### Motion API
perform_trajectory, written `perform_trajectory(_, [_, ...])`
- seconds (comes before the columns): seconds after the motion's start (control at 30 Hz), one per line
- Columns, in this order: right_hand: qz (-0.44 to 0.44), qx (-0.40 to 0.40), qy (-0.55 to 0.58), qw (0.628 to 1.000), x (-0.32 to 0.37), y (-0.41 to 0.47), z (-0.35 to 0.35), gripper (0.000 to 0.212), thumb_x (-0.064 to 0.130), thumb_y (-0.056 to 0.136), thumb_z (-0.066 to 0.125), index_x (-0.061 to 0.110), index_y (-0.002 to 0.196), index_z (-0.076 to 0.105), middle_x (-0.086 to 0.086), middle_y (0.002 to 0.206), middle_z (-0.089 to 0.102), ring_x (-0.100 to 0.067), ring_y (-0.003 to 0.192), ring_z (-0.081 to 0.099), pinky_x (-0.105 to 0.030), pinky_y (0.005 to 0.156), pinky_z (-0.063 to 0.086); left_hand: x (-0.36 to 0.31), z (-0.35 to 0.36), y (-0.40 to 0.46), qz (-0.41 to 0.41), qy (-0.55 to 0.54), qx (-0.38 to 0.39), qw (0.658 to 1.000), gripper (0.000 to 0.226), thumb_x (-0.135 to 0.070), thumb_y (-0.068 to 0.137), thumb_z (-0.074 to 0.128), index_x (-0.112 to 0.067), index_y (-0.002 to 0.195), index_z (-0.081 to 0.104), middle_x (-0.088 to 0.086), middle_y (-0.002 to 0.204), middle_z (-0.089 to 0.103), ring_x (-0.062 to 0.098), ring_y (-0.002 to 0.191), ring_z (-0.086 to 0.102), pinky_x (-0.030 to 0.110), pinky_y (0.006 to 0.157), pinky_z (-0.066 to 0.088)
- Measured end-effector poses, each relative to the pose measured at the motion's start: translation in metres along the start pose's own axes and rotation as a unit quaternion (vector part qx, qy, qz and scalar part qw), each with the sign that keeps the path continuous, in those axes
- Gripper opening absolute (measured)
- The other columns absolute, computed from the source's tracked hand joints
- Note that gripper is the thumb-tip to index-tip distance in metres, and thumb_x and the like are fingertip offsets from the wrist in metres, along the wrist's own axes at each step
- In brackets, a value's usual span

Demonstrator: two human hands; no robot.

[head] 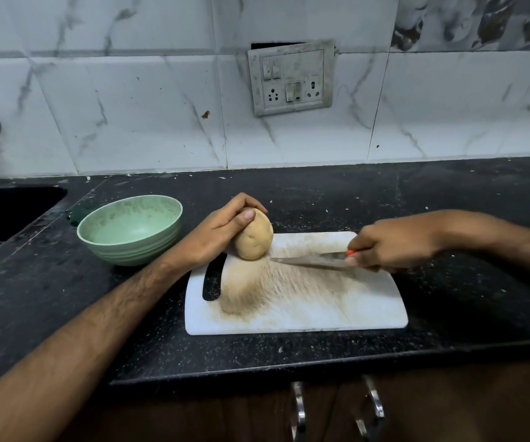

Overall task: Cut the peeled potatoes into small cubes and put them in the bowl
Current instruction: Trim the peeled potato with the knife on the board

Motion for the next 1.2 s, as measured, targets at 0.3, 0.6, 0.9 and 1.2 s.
perform_trajectory(0.3, [-0.058,-0.164,0.416,0.892,-0.068,0.013,0.005,0.037,0.043,0.102,0.045,0.014,0.08,0.049,0.0,0.059,0.03,-0.014,0.047,0.021,-0.02,0.042,0.018,-0.009,0.004,0.004,-0.044,0.089,0.005,0.995,0.047,-0.048,0.087,0.072,-0.031,0.127,0.054,-0.014,0.12,0.064,0.0,0.107,0.062,0.022,0.083,0.052])
perform_trajectory(0.6, [-0.089,-0.311,0.536,0.78,-0.068,0.042,0.025,0.035,0.036,0.105,0.042,0.012,0.081,0.049,0.003,0.054,0.03,-0.009,0.044,0.019,-0.017,0.039,0.016,-0.027,0.04,0.01,-0.038,0.128,0.112,0.985,0.037,-0.055,0.09,0.067,-0.031,0.116,0.06,-0.012,0.114,0.062,0.004,0.109,0.059,0.027,0.095,0.049])
perform_trajectory(0.9, [-0.106,-0.323,0.539,0.771,-0.07,0.046,0.029,0.036,0.035,0.105,0.043,0.011,0.081,0.05,0.001,0.056,0.03,-0.01,0.045,0.018,-0.018,0.039,0.015,-0.038,0.023,-0.005,0.012,0.277,0.121,0.953,0.053,-0.072,0.089,0.049,-0.044,0.134,0.05,-0.024,0.126,0.043,-0.002,0.123,0.044,0.043,0.11,0.035])
perform_trajectory(1.2, [-0.108,-0.326,0.537,0.77,-0.07,0.044,0.03,0.036,0.036,0.105,0.043,0.01,0.081,0.05,0.002,0.055,0.031,-0.01,0.045,0.02,-0.017,0.038,0.018,-0.047,0.01,0.0,-0.014,0.296,0.152,0.943,0.079,-0.059,0.07,0.085,-0.036,0.139,0.053,-0.017,0.123,0.047,-0.001,0.115,0.051,0.025,0.102,0.043])
Point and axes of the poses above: each hand's wrist, its own y-axis towards the middle knuckle, its own z-axis out of the palm, x = y × z, the point moved 5 cm from there along y, towards the middle knuckle
